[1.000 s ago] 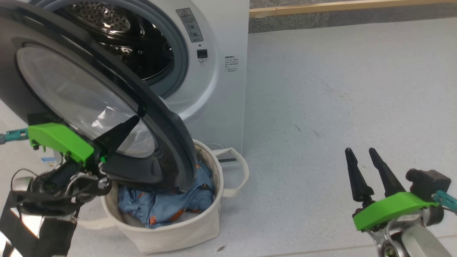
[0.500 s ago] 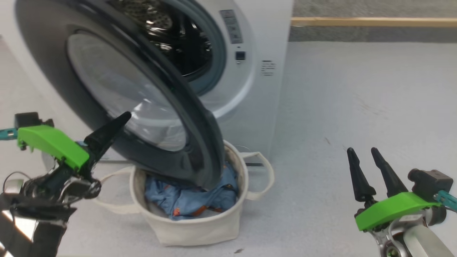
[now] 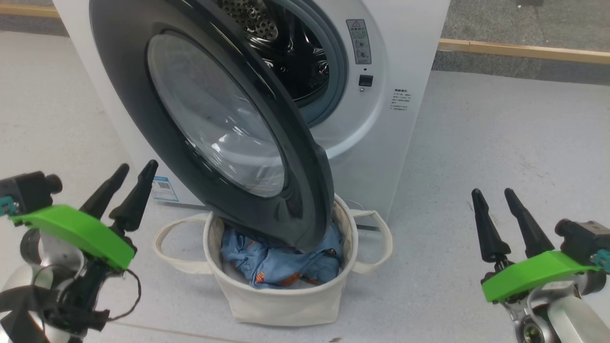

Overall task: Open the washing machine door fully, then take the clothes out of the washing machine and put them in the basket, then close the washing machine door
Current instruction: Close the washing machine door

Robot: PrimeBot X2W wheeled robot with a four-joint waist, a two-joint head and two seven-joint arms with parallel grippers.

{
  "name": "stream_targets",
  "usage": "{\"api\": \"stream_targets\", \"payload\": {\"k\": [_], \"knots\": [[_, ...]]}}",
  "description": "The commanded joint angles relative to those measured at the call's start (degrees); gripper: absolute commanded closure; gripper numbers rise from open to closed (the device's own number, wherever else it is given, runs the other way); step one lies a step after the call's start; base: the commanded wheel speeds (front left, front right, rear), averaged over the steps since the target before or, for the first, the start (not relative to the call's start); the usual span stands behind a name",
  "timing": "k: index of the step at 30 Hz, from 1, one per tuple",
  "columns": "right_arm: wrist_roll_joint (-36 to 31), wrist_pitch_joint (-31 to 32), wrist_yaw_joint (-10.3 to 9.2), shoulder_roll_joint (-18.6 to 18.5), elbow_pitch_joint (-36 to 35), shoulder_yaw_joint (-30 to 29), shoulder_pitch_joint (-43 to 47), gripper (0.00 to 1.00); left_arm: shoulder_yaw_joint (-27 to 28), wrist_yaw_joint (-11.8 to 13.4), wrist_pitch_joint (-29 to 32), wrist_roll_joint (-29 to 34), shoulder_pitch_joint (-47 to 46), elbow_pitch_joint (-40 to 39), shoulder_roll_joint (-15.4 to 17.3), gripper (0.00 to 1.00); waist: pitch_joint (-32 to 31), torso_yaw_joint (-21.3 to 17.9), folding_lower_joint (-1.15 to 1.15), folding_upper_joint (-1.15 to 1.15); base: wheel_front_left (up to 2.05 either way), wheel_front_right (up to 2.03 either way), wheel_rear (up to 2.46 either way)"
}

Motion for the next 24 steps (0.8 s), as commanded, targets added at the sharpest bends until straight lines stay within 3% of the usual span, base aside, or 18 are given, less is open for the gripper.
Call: {"api": "stream_targets", "payload": {"k": [1, 10, 24], "knots": [[-0.7, 0.2, 0.25, -1.2, -2.2, 0.1, -1.1, 0.00, 1.7, -0.6, -3.0, 1.9, -2.1, -2.3, 2.9, 0.00, 0.1, 0.0, 0.00, 0.00, 0.00, 0.00, 0.00], [-1.4, 0.8, 0.25, -1.1, -3.2, -1.1, -0.4, 0.00, -6.2, -0.8, -13.9, 7.7, 1.5, -1.2, 6.3, 0.00, 0.7, -0.9, 0.00, 0.00, 0.00, 0.00, 0.00], [-1.5, 1.4, 0.25, -1.1, -3.8, -1.5, 0.1, 0.00, -11.4, -0.8, -18.6, 3.5, 0.2, 3.3, 8.6, 0.00, 0.4, -1.0, 0.00, 0.00, 0.00, 0.00, 0.00]]}}
